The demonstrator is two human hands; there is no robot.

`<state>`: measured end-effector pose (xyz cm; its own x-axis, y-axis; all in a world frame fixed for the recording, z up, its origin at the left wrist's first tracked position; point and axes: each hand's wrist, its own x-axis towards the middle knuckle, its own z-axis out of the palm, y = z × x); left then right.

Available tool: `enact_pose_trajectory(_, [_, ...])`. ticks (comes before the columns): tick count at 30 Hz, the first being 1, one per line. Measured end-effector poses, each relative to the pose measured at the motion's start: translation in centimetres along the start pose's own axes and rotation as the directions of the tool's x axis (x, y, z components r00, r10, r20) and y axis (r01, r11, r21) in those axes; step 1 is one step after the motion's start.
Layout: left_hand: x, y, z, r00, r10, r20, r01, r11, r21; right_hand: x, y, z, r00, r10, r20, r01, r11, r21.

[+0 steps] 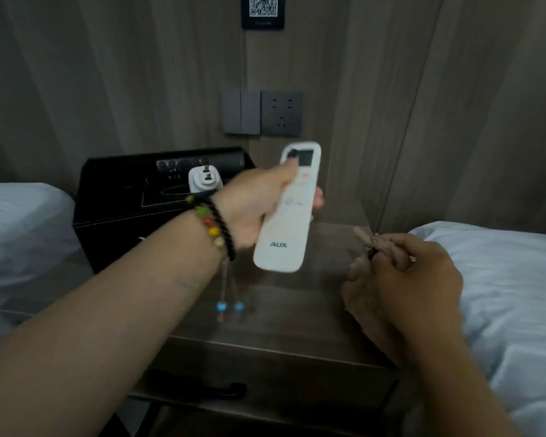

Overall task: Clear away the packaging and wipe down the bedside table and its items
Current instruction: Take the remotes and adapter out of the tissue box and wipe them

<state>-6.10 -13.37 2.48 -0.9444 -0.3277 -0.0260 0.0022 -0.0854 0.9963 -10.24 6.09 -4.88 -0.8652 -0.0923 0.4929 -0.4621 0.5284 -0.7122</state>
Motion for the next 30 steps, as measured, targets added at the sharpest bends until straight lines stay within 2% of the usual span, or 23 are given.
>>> enact_pose_trajectory(1, [1.1,-0.8,1.5,0.998,-0.058,0.021,0.056,0.995,0.081,0.2,0.2,-0.4,0.999,0.031,-0.016,-0.030,0.999,0.017])
enact_pose_trajectory(2, [2.1,-1.3,2.9,0.994,-0.109,-0.021,0.110,0.982,0.151,0.4,0.5,-0.8,0.998,0.061,-0.026,-0.061,0.998,0.029])
enact_pose_trajectory(5, [5.7,-3.2,4.6,0.974,-0.124,-0.188,0.185,0.914,0.360,0.8,1.5,-1.7,0.991,0.130,-0.038,-0.129,0.991,0.037])
enact_pose_trajectory(7, [6.7,-3.9,5.6,0.958,-0.050,-0.283,0.195,0.835,0.514,0.9,2.1,-1.9,0.988,0.150,-0.041,-0.149,0.988,0.040])
enact_pose_trajectory(11, [8.8,-5.3,6.3,0.937,0.090,-0.338,0.209,0.629,0.748,1.0,2.8,-1.5,0.990,0.137,-0.047,-0.132,0.987,0.096])
enact_pose_trajectory(14, [9.6,-6.5,6.6,0.924,0.103,-0.368,0.255,0.552,0.794,1.0,2.9,-1.0,0.992,0.123,-0.038,-0.118,0.988,0.097])
enact_pose_trajectory(18, [10.5,-7.7,6.6,0.917,0.043,-0.396,0.330,0.476,0.815,1.0,2.8,-0.2,0.996,0.086,-0.037,-0.083,0.994,0.077])
enact_pose_trajectory(22, [10.8,-7.9,6.3,0.918,0.010,-0.398,0.349,0.461,0.816,0.8,2.4,0.1,0.999,0.027,-0.024,-0.026,0.997,0.068])
enact_pose_trajectory(24, [10.2,-7.3,6.1,0.929,0.043,-0.367,0.309,0.457,0.834,0.7,2.0,0.2,0.999,-0.034,-0.039,0.036,0.997,0.071])
enact_pose_trajectory(26, [8.6,-6.2,5.6,0.937,0.193,-0.291,0.173,0.467,0.867,0.5,1.4,0.3,0.990,-0.112,-0.082,0.119,0.988,0.100])
enact_pose_trajectory(28, [6.2,-5.0,4.3,0.903,0.391,-0.180,-0.024,0.462,0.886,0.1,0.6,0.5,0.980,-0.178,-0.089,0.190,0.971,0.147])
enact_pose_trajectory(30, [3.3,-3.4,1.8,0.842,0.535,-0.066,-0.189,0.408,0.893,-0.6,-0.4,1.1,0.975,-0.219,-0.046,0.223,0.951,0.216])
